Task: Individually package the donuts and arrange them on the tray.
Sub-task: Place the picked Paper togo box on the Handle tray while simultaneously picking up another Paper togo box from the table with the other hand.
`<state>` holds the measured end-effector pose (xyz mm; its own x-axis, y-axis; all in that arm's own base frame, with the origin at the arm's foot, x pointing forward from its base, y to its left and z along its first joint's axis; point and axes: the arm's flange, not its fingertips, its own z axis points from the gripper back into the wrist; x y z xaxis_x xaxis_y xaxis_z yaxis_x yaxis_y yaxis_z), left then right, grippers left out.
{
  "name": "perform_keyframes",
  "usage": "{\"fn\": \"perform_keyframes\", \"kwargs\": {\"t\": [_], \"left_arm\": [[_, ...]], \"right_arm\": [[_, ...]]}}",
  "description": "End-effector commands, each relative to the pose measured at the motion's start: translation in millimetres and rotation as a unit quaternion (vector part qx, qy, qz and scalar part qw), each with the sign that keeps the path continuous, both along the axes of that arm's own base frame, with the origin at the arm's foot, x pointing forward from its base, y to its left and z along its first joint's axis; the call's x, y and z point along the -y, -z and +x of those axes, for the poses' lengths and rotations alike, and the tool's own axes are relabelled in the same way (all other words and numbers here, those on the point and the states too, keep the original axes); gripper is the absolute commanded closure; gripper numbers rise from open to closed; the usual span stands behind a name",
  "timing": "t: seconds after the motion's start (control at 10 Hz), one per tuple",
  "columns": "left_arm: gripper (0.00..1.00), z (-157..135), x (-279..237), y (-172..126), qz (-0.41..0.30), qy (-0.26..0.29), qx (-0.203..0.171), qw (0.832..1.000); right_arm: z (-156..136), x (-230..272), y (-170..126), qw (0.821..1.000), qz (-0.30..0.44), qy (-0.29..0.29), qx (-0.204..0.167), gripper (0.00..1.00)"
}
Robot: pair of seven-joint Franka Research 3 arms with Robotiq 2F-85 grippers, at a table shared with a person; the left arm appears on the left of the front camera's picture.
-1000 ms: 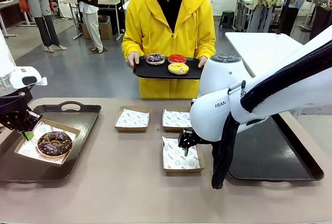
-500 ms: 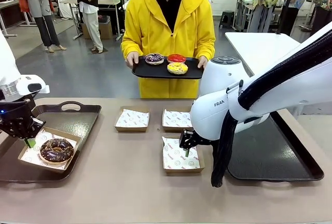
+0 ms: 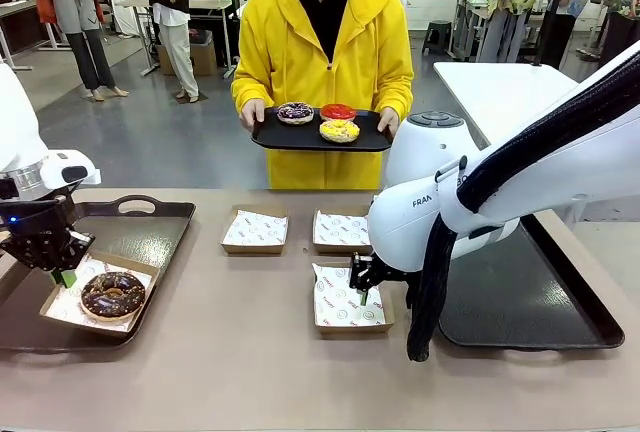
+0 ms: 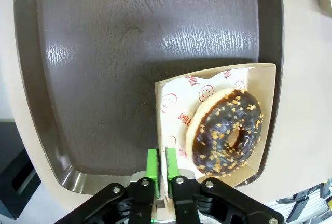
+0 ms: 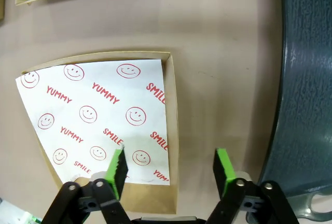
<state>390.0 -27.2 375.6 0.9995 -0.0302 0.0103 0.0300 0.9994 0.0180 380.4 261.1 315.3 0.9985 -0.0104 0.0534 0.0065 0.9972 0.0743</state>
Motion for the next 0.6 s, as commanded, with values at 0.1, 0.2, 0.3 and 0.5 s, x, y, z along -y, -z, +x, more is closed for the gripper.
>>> {"fn": "perform_keyframes", "kwargs": {"t": [0.1,0.2,0.3,0.5], "left_arm": [[0.00,-14.7,4.7,7.4,-0.006,-0.008,0.012,1.000],[0.00,-14.5,4.7,7.9,-0.005,-0.007,0.011,1.000],[0.00,-14.7,5.0,8.4,-0.005,-0.006,0.008,1.000],[0.02,-14.4,5.4,7.5,-0.009,-0.008,0.006,1.000]], "right_arm": [[4.2,-1.8,5.8,1.000,0.007,-0.008,0.010,1.00],[4.1,-1.9,6.1,1.000,0.006,-0.007,0.011,1.00],[4.2,-2.1,6.6,1.000,0.005,-0.006,0.012,0.85],[4.1,-2.9,5.7,1.000,0.004,-0.003,0.013,1.00]]}}
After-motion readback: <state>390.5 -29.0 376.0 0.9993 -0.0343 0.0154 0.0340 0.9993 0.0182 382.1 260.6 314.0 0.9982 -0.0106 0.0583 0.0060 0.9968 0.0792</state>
